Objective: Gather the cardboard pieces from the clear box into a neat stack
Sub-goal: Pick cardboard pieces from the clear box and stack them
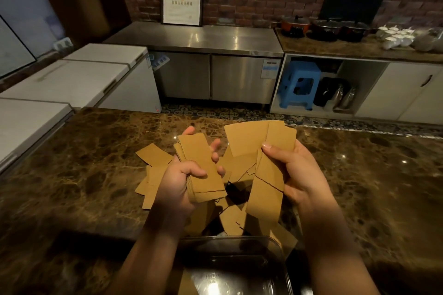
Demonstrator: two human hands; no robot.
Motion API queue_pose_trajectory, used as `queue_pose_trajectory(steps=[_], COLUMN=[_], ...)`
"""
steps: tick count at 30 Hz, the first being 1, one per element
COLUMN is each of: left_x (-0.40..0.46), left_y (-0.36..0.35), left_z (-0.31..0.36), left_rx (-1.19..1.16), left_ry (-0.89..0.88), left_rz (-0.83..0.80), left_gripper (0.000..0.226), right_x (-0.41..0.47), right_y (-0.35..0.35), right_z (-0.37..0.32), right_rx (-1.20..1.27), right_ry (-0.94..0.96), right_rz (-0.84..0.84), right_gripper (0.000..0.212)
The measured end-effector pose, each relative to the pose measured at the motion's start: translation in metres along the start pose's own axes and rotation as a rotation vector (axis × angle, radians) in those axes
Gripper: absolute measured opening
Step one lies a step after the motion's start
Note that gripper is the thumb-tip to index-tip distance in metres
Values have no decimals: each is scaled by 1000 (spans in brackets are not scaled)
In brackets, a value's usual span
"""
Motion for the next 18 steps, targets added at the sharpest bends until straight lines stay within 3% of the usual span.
queue_pose_trajectory(steps=[4, 6, 9, 11, 13, 15, 18], left_x=[0, 1, 4, 5, 4, 6, 4], left_y=[2, 3, 4, 2, -2, -1, 0], left_z=[-8, -13, -15, -14, -10, 0, 11], left_rx=[160, 235, 202, 141, 85, 55, 188], left_ry=[83, 155, 207, 256, 281, 180, 55], left_rz=[113, 181, 240, 191, 127, 98, 24], left_gripper=[36, 39, 59, 61, 61, 61, 45], right_x=[-3, -3, -20, -39, -53, -53, -54], right_y=[-10, -16, -17, -27, -37, -38, -36], right_z=[7, 12, 1, -8, 4, 12, 12], right_rx=[28, 17, -211, -560, -1000, -1210, -1243], right_ry=[-13, 40, 467, 955, 1336, 1390, 1408], right_rz=[-44, -45, 152, 64, -51, -46, -9], right_gripper=[43, 44, 39, 18, 18, 35, 43])
Point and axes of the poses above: each hand's wrist, its own x-axis towards the middle knuckle, its own y-axis out of the back of the hand, z = x × y, the point moved 5 cm from there along x, towards the middle knuckle, and after that the axes turned 10 degrees about -y, right-handed, at the moved point
